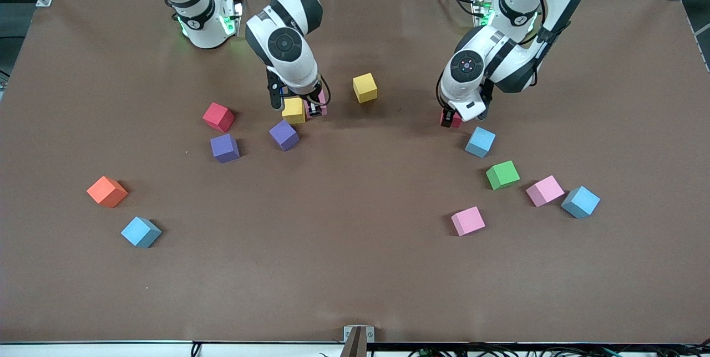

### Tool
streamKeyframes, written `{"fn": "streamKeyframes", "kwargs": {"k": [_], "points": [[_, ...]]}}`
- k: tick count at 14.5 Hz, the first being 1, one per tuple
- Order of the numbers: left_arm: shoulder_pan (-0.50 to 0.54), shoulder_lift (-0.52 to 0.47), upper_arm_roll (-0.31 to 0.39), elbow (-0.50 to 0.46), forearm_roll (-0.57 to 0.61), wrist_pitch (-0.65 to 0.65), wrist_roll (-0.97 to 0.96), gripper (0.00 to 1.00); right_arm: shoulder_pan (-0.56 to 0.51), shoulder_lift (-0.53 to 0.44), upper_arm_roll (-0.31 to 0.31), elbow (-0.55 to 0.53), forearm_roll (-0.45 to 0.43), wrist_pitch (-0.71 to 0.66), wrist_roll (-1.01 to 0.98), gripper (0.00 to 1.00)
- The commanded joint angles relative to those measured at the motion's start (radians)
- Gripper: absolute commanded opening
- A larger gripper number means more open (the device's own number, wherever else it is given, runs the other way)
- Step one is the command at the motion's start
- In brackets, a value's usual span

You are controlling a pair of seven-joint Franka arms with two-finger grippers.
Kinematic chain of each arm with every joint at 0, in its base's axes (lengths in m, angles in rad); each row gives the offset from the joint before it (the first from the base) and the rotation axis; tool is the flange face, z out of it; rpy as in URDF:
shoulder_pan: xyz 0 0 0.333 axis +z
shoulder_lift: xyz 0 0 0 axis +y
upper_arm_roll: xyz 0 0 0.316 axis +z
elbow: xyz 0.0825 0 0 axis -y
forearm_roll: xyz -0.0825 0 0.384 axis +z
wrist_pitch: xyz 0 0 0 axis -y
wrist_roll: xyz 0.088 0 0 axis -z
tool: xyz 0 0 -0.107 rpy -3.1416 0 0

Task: Arrange 11 blocks into digit 3
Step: 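Grasp the red block with the left gripper while the right gripper carries pink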

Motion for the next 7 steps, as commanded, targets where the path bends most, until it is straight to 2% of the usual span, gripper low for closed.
{"fn": "streamKeyframes", "kwargs": {"k": [1, 2, 5, 6, 7], "points": [[0.010, -0.011, -0.005, -0.045, 0.028, 0.061, -0.016, 1.00, 0.045, -0.027, -0.005, -0.039, 0.011, 0.040, 0.087, 0.00], [0.014, -0.010, -0.005, -0.053, 0.028, 0.084, -0.016, 1.00, 0.051, -0.018, -0.005, -0.039, 0.011, 0.054, 0.101, 0.00], [0.017, 0.039, 0.001, -0.051, 0.047, 0.098, -0.016, 0.84, 0.084, 0.014, -0.005, -0.039, 0.012, 0.104, 0.136, 0.00], [0.028, 0.047, 0.005, -0.050, 0.082, 0.098, -0.016, 0.77, 0.093, 0.029, -0.005, -0.038, 0.012, 0.118, 0.145, 0.00], [0.051, 0.059, 0.007, -0.045, 0.099, 0.098, -0.018, 0.64, 0.096, 0.039, -0.003, -0.038, 0.012, 0.129, 0.153, 0.00]]}}
